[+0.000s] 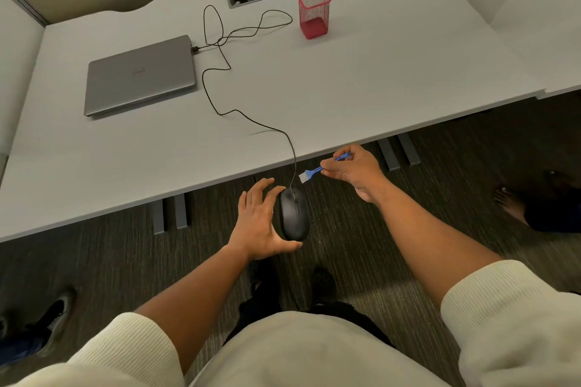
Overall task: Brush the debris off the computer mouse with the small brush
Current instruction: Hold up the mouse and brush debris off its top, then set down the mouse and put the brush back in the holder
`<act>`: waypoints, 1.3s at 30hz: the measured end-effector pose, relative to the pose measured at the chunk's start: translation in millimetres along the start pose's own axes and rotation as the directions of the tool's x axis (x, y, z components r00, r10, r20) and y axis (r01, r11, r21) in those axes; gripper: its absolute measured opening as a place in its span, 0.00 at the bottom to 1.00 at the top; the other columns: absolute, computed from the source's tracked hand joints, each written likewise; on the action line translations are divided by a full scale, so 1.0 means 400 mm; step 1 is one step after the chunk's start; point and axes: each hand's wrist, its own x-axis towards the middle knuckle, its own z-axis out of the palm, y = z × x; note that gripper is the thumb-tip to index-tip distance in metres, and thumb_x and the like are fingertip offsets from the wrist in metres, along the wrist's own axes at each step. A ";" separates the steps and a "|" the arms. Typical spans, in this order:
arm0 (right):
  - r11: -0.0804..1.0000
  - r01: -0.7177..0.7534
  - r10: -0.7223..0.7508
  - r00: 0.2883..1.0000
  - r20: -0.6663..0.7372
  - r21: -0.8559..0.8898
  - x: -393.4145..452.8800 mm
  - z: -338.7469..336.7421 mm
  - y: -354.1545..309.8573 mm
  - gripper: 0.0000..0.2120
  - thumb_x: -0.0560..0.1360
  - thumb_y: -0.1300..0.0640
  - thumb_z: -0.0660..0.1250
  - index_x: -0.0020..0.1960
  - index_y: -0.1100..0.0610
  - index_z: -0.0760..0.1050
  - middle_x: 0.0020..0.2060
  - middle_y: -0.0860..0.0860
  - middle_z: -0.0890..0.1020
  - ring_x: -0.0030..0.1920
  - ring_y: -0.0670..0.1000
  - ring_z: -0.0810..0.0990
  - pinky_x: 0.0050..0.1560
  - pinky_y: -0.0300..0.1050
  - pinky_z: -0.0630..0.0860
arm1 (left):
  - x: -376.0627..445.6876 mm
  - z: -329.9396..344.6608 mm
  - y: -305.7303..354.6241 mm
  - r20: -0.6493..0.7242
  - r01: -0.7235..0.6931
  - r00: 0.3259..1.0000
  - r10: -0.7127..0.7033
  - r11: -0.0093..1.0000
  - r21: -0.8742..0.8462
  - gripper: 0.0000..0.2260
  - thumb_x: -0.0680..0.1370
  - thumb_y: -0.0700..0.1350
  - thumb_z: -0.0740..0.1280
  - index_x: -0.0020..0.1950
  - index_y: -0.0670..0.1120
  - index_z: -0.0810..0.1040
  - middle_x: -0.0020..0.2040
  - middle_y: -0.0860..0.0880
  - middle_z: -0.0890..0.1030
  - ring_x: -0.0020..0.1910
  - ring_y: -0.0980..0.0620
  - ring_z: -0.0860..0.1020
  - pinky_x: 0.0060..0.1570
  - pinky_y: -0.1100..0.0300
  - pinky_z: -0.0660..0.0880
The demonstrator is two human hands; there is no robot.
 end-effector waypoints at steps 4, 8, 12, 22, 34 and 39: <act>0.984 -0.063 0.067 0.998 -0.019 0.167 0.007 -0.007 -0.009 0.12 0.67 0.70 0.78 0.43 0.61 0.77 0.49 0.62 0.83 0.50 0.58 0.87 0.49 0.46 0.84 | 0.021 -0.007 0.003 -0.024 0.055 0.998 -0.058 0.995 -0.084 0.53 0.58 0.73 0.75 0.77 0.55 0.60 0.77 0.52 0.54 0.78 0.46 0.54 0.76 0.41 0.58; 0.955 -0.114 0.113 0.993 0.019 0.273 0.016 -0.013 -0.031 0.09 0.69 0.72 0.75 0.43 0.63 0.76 0.44 0.62 0.85 0.46 0.57 0.87 0.46 0.44 0.84 | 0.051 -0.019 0.006 -0.065 0.065 0.995 -0.074 0.989 -0.131 0.52 0.57 0.72 0.76 0.76 0.57 0.60 0.76 0.53 0.54 0.77 0.47 0.56 0.74 0.40 0.62; 0.941 -0.122 0.107 0.992 0.066 0.314 0.029 -0.009 -0.064 0.09 0.70 0.72 0.74 0.42 0.63 0.75 0.42 0.62 0.86 0.45 0.57 0.88 0.47 0.44 0.84 | 0.086 -0.037 0.011 -0.122 0.054 0.990 -0.075 0.984 -0.170 0.53 0.56 0.72 0.77 0.75 0.57 0.61 0.76 0.55 0.54 0.76 0.48 0.57 0.74 0.42 0.64; 1.000 -0.023 0.024 0.991 0.131 -0.007 0.082 0.043 -0.136 0.12 0.80 0.63 0.66 0.64 0.60 0.78 0.45 0.54 0.79 0.42 0.49 0.75 0.44 0.41 0.76 | 0.189 -0.114 0.005 -0.190 0.044 0.977 -0.095 0.965 -0.257 0.54 0.56 0.73 0.75 0.76 0.57 0.60 0.76 0.55 0.54 0.77 0.50 0.55 0.73 0.44 0.64; 0.957 0.134 -0.129 0.991 0.034 -0.256 0.205 0.093 -0.231 0.08 0.83 0.55 0.62 0.59 0.49 0.77 0.47 0.46 0.77 0.46 0.48 0.74 0.46 0.41 0.75 | 0.381 -0.189 -0.075 -0.248 0.024 0.965 -0.085 0.971 -0.239 0.53 0.56 0.74 0.75 0.76 0.59 0.60 0.77 0.54 0.54 0.76 0.53 0.53 0.71 0.55 0.59; 0.947 0.135 -0.143 0.990 -0.005 -0.293 0.280 0.124 -0.279 0.06 0.83 0.55 0.62 0.58 0.48 0.76 0.48 0.45 0.78 0.46 0.49 0.76 0.45 0.40 0.74 | 0.472 -0.210 -0.113 -0.210 0.033 0.973 -0.091 0.964 -0.264 0.54 0.55 0.75 0.74 0.76 0.59 0.59 0.77 0.55 0.53 0.77 0.50 0.54 0.71 0.52 0.61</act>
